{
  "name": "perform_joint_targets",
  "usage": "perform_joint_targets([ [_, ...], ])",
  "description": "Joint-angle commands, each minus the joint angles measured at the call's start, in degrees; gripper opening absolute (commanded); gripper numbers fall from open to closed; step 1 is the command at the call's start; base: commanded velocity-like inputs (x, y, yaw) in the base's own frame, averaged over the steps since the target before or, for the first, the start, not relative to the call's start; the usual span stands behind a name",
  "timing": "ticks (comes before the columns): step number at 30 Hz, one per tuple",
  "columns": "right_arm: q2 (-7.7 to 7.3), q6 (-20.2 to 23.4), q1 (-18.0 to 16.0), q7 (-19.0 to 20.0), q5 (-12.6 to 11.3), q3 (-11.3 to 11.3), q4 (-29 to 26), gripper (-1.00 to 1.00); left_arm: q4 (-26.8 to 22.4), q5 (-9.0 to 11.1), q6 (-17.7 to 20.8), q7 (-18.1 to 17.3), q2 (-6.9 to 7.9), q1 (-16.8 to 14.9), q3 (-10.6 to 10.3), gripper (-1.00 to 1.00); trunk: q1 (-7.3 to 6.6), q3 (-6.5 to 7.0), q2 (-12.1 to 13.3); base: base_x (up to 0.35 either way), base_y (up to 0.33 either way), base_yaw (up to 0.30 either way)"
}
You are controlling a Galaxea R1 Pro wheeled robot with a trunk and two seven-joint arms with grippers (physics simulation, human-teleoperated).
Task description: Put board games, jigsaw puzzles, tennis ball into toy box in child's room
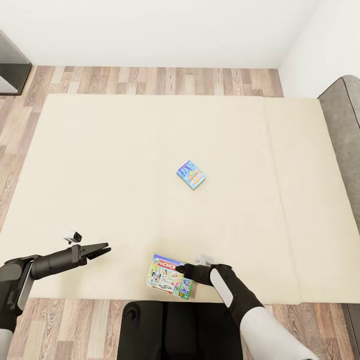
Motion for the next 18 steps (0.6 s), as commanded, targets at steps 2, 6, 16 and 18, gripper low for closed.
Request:
perform_joint_targets([
  [2, 0.03, 0.23, -0.01, 0.09, 0.07, 0.01, -0.05, 1.0, -0.01, -0.06, 0.59, -0.25, 0.01, -0.01, 0.01, 1.0, 0.03, -0.06, -0.09, 0.0, 0.0, 0.0],
  [6, 0.06, 0.39, -0.01, 0.13, 0.06, 0.01, -0.04, 1.0, -0.01, -0.02, 0.57, -0.25, 0.01, -0.01, 0.17, 1.0, 0.03, -0.06, -0.09, 0.0, 0.0, 0.0],
  [16, 0.06, 0.41, 0.0, 0.22, 0.07, 0.01, -0.04, 1.0, -0.01, 0.03, 0.55, -0.25, 0.01, -0.01, 0.21, 1.0, 0.03, -0.06, -0.09, 0.0, 0.0, 0.0],
  [18, 0.05, 0.41, 0.0, 0.22, 0.06, 0.01, -0.04, 1.0, -0.01, 0.03, 0.55, -0.25, 0.01, -0.01, 0.21, 1.0, 0.03, -0.06, -0.09, 0.0, 0.0, 0.0],
])
